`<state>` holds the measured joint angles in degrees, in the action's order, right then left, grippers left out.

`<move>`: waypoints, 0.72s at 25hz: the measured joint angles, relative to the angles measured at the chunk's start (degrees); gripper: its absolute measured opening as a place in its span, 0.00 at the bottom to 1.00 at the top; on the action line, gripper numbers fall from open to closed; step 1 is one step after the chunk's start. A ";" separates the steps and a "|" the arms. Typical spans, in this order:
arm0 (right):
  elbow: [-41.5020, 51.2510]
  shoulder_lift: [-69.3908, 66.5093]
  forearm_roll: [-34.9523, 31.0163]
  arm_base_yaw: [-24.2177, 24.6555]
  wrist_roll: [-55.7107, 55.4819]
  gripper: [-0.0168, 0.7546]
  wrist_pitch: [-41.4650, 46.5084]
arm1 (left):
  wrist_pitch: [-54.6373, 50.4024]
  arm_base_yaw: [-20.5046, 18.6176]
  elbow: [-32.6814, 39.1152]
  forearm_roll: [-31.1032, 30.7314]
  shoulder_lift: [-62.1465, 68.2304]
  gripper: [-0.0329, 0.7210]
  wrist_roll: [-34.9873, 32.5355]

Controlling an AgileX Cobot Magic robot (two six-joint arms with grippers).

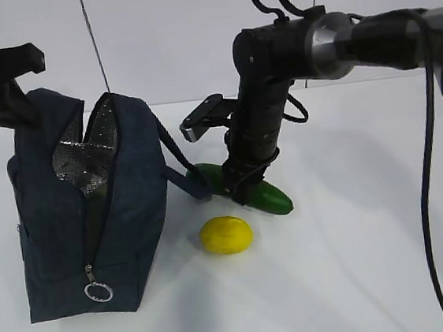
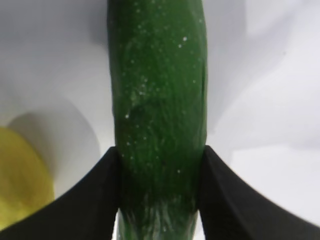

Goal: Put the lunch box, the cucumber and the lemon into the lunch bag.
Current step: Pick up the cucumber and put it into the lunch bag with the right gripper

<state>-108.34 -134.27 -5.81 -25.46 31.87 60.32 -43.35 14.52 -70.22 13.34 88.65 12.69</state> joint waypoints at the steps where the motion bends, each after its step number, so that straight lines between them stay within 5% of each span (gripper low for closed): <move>1: -0.97 0.00 0.42 0.00 0.00 0.47 1.33 | -0.03 0.00 0.00 0.00 0.00 0.04 0.00; 9: -5.74 3.08 2.83 1.62 -1.33 0.46 6.90 | 0.11 0.00 0.00 0.00 0.00 0.04 0.00; 18: -5.78 14.31 2.67 3.78 -15.52 0.46 9.93 | 1.27 0.00 0.00 0.39 0.00 0.04 0.00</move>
<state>-114.12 -119.96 -3.15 -21.68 16.35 70.25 -42.08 14.52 -70.22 13.73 88.65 12.69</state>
